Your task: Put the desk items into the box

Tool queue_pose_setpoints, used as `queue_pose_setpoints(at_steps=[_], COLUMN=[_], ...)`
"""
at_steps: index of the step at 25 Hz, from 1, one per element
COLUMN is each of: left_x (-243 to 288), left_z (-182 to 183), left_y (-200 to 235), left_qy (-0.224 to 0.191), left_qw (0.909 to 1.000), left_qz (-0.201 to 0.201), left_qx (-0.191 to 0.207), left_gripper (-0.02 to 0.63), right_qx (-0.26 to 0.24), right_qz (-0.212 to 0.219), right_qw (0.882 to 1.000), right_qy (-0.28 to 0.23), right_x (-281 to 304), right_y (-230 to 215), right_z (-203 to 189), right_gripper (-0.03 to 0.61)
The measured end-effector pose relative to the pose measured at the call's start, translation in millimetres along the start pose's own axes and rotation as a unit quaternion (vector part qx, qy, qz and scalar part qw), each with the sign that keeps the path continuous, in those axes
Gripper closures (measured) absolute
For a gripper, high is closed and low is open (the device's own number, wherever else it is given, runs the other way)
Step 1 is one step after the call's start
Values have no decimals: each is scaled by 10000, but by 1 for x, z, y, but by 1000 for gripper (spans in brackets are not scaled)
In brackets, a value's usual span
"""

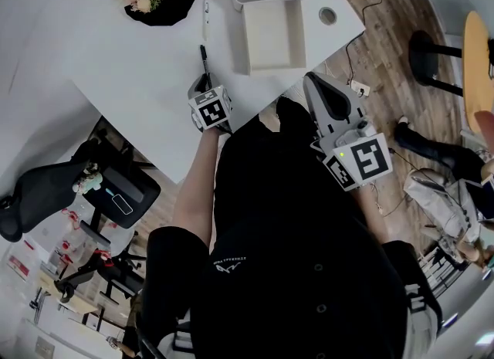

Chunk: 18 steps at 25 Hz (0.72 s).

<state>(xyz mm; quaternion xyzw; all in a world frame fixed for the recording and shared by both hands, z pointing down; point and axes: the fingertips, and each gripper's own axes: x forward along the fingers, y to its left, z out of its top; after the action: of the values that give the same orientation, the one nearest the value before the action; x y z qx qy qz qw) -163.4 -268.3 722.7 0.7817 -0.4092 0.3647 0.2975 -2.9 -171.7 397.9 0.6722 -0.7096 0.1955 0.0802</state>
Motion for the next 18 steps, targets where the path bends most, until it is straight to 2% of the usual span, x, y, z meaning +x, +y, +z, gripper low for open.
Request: queue_pose_setpoints(at_steps=[11,18], left_x=[-26,-60], left_z=[8,42], left_y=[5,-2], left_qy=[-378,-947], left_qw=[9991,9949], left_qz=[-7,2], left_qx=[-192,-345], left_gripper=[569,571], right_qx=[-59,-107], right_qz=[144,489], right_qw=[9999,9987], right_qy=[6,-9], right_x=[-6,-11], right_y=[4,7], right_z=[-3,-2], right_gripper=[580,580])
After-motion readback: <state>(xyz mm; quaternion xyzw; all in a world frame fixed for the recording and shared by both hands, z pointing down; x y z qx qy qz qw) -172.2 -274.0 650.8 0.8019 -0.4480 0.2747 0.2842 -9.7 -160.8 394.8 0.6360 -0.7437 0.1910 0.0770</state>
